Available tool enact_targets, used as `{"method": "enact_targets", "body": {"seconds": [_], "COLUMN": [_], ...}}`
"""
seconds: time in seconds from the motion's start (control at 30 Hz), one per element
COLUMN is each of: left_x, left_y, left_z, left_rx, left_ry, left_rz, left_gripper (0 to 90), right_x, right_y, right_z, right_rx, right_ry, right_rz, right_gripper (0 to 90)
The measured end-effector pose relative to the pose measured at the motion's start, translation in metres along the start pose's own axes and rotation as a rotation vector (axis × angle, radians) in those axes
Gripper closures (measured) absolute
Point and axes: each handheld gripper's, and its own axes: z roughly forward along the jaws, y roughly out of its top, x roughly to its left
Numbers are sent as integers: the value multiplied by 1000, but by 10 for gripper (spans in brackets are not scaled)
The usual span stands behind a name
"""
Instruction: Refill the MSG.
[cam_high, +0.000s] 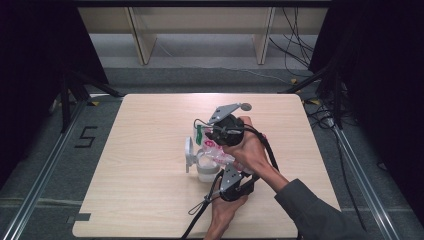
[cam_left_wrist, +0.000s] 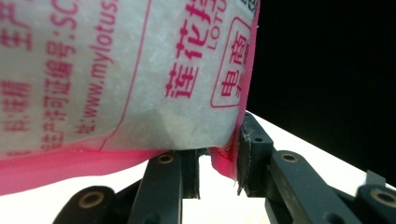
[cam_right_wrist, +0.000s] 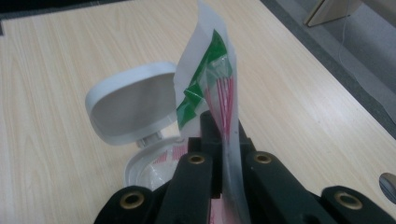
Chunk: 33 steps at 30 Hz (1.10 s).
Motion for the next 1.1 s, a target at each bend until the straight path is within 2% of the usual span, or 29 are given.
{"method": "enact_targets", "body": {"seconds": [0.1, 0.13, 0.17, 0.2, 0.3, 0.67, 0.77, 0.8, 0.93, 1.0, 1.1], "left_x": [0, 0, 0, -1, 0, 0, -1, -1, -1, -1, -1], "left_y": [1, 1, 0, 0, 1, 1, 0, 1, 1, 1, 1], "left_z": [-1, -1, 0, 0, 0, 0, 0, 0, 0, 0, 0], "left_rx": [-2, -1, 0, -1, -1, -14, -11, -7, -11, -15, -13], "left_ry": [0, -1, 0, 0, -6, -3, -5, -6, -7, -7, -9], "left_rz": [2, 2, 2, 1, -1, -2, -4, -3, -4, -5, -6], "left_gripper": [724, 725, 725, 724, 724, 724, 725, 724, 725, 725, 725], "right_x": [0, -1, 0, 1, -1, 2, 2, 1, 1, 1, 1], "right_y": [0, 0, 0, 0, 0, 1, 0, 1, 1, 1, 1], "right_z": [-2, -2, -2, -1, -2, -1, -1, -1, -1, -1, 0], "right_rx": [-10, -15, -1, 8, -13, -3, 2, 2, 5, 2, -3], "right_ry": [-7, -15, 3, 1, -1, -4, -1, -10, -2, -6, 1], "right_rz": [17, 0, 3, 6, 5, 11, 9, -5, 15, -5, 1], "right_gripper": [900, 900, 900, 900, 900, 900, 900, 900, 900, 900, 900]}}
